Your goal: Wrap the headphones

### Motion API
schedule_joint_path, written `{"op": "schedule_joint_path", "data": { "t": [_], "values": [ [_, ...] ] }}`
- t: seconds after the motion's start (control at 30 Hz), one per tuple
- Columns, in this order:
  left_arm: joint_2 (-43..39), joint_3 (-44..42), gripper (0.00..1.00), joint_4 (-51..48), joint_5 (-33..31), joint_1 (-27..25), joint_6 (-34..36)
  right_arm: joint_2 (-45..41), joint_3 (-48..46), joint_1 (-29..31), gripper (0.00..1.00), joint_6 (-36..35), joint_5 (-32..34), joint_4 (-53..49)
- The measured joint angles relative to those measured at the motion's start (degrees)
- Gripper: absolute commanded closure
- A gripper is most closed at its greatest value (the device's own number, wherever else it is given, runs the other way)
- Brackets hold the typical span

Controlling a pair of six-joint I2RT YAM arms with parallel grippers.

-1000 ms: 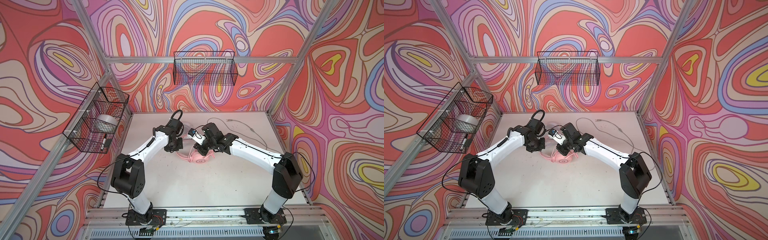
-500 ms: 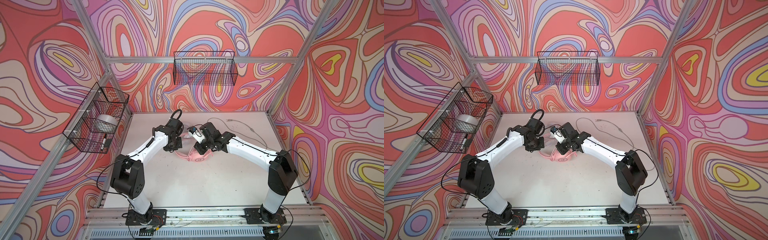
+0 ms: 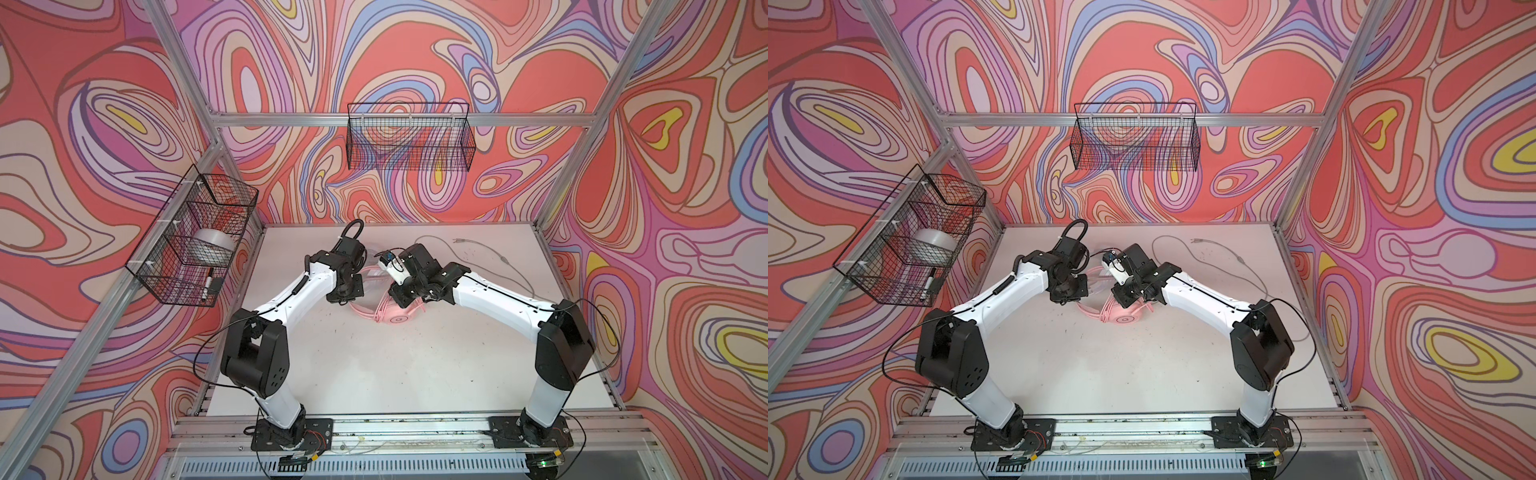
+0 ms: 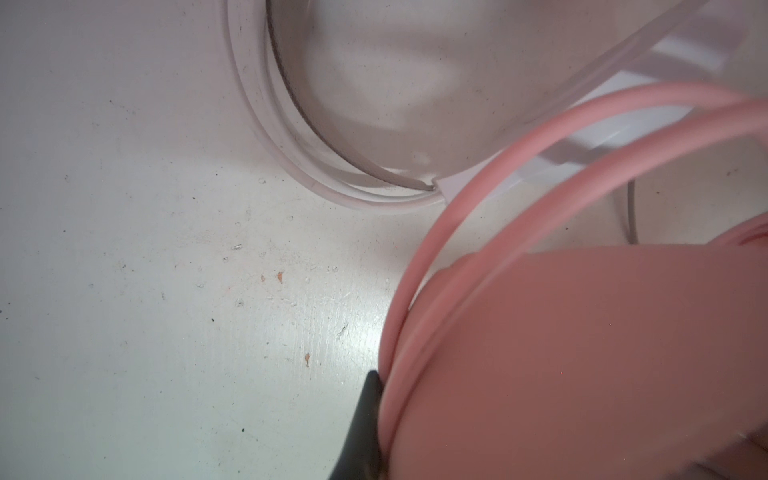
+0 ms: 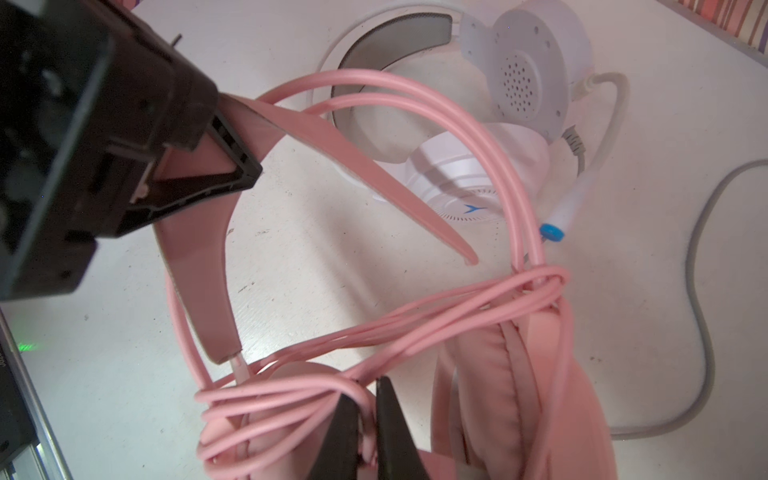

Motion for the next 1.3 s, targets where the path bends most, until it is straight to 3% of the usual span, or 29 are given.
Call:
{"op": "schedule_joint_path", "data": {
  "t": [1.0,1.3],
  "values": [
    [1.29,0.02,1.0,-3.17,0.11,0.87,1.09,-0.02,0.59,-1.53,0.76,1.16,5.51,-0.85],
    [1.31,-0.04,1.0,-3.32,0.11,0.85,1.16,-0.7,0.72,-1.57,0.65,1.57,5.79,-0.72]
  ]
}}
